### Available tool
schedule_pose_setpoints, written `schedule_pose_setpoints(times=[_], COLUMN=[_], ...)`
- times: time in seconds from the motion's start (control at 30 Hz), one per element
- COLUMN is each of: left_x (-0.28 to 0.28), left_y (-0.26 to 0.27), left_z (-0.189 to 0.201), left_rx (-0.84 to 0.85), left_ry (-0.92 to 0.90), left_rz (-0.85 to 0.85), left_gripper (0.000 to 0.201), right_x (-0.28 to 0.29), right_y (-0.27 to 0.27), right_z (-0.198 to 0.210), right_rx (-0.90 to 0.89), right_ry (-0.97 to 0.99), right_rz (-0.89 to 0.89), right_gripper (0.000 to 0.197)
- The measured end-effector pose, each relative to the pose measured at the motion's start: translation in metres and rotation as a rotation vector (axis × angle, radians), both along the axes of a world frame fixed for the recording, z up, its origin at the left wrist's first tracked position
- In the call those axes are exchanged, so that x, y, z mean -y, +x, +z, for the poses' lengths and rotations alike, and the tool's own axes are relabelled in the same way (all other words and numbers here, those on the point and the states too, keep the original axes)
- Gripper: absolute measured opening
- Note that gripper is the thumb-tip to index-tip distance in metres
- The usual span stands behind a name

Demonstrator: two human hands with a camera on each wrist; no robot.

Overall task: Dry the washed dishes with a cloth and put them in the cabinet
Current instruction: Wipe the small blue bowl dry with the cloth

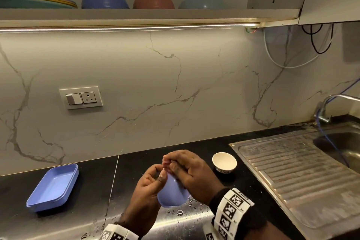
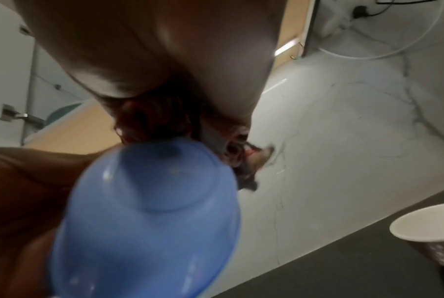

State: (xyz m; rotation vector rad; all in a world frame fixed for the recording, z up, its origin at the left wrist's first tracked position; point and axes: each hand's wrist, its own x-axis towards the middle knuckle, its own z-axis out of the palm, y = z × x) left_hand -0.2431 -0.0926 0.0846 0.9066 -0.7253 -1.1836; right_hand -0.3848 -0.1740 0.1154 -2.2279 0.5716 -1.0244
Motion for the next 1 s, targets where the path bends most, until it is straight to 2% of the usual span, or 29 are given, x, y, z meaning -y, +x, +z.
schedule_pose_setpoints(times=[0.07,0.17,0.27,0.37,0.47,0.53,0.67,0.87,0.93,1.0], left_x=[-0.003,-0.008,-0.009,-0.006,-0.008,-0.008,-0.003,0.002,0.000,0.000], left_y=[0.003,0.000,-0.004,-0.002,0.002,0.007,0.009,0.008,0.004,0.001], left_z=[0.004,0.008,0.009,0.009,0.008,0.005,0.004,0.013,0.015,0.013], left_rx=[0.007,-0.006,-0.073,-0.124,-0.223,-0.231,-0.098,0.155,0.192,0.253], left_ry=[-0.012,-0.025,-0.030,-0.027,-0.021,0.010,0.115,0.113,0.123,0.146], left_rz=[-0.028,-0.028,0.008,0.072,0.078,0.109,0.150,0.227,0.158,0.033], left_gripper=[0.079,0.083,0.054,0.057,0.044,0.040,0.033,0.025,0.039,0.082], right_x=[0.009,0.010,0.001,-0.010,-0.018,-0.019,-0.015,-0.019,-0.022,-0.026], right_y=[-0.007,-0.016,-0.017,-0.016,-0.019,-0.023,-0.028,-0.023,-0.019,-0.014], right_z=[-0.003,-0.011,-0.016,-0.021,-0.021,-0.017,-0.012,-0.012,-0.010,-0.006], right_rx=[0.108,0.147,0.238,0.359,0.464,0.528,0.635,0.659,0.670,0.699], right_ry=[0.255,0.477,0.687,0.926,1.080,1.099,1.047,0.903,0.903,0.978], right_rz=[0.009,-0.038,-0.077,-0.069,-0.006,0.049,0.086,-0.050,-0.045,0.017], right_gripper=[0.029,0.025,0.027,0.027,0.026,0.032,0.044,0.046,0.045,0.039])
